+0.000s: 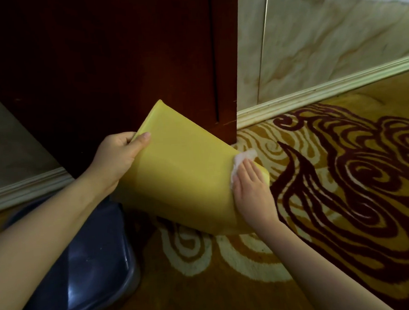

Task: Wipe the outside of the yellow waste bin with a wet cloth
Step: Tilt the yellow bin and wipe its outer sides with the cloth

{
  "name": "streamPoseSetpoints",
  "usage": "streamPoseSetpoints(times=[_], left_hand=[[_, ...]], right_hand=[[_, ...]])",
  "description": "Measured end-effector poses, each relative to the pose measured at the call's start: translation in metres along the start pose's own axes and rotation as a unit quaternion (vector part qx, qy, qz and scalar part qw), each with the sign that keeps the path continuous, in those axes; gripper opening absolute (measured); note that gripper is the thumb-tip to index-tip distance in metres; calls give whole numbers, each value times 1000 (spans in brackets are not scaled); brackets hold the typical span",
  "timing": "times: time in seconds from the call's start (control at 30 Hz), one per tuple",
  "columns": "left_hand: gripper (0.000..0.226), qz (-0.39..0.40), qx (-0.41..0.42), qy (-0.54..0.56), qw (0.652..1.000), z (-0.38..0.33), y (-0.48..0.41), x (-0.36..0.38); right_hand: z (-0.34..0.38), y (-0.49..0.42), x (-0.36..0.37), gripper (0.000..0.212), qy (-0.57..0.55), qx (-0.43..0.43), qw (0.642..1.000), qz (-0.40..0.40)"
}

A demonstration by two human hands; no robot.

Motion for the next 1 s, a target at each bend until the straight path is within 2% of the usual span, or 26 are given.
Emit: streamPoseSetpoints(times=[0.1, 0.23, 0.33, 0.47, 0.53, 0.6, 0.67, 0.73, 0.87, 1.0], left_hand=[[20, -2, -6, 7, 1000, 2, -2, -3], [19, -3, -15, 15, 1000, 2, -2, -3], [19, -15, -24, 17, 999, 0, -4, -1], [24, -46, -40, 8, 998, -5, -9, 6], [25, -58, -56, 20, 997, -6, -13, 7], [23, -61, -70, 34, 995, -5, -15, 6], [21, -56, -72, 34, 995, -3, -16, 6], [21, -55, -70, 29, 996, -1, -17, 7], [21, -63, -67, 29, 995, -2, -19, 8], [20, -63, -57, 25, 996, -3, -19, 9]], right_hand=[[-29, 11, -1, 33, 15, 43, 998, -40], [-40, 9, -14, 21, -87, 138, 984, -68], [14, 1, -30, 16, -101, 54, 989, -91], [108, -1, -29, 31, -53, -119, 985, -112], [123, 2, -13, 38, 11, -167, 983, -79], [112, 8, 2, 53, 58, -176, 982, -50], [87, 14, 11, 67, 86, -163, 982, -34], [57, 22, 17, 69, 102, -131, 986, -36], [-6, 40, 21, 50, 91, -34, 994, -41], [-55, 55, 17, 24, 50, 27, 997, -51]])
Point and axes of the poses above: each hand's wrist, its own y-axis away from the middle knuckle, its own x-axis out of the palm, z = x × y, the point moved 4 cm from there along -y, towards the middle knuckle, and after that the axes turned 2 degrees about y, right-handed, at the moved point
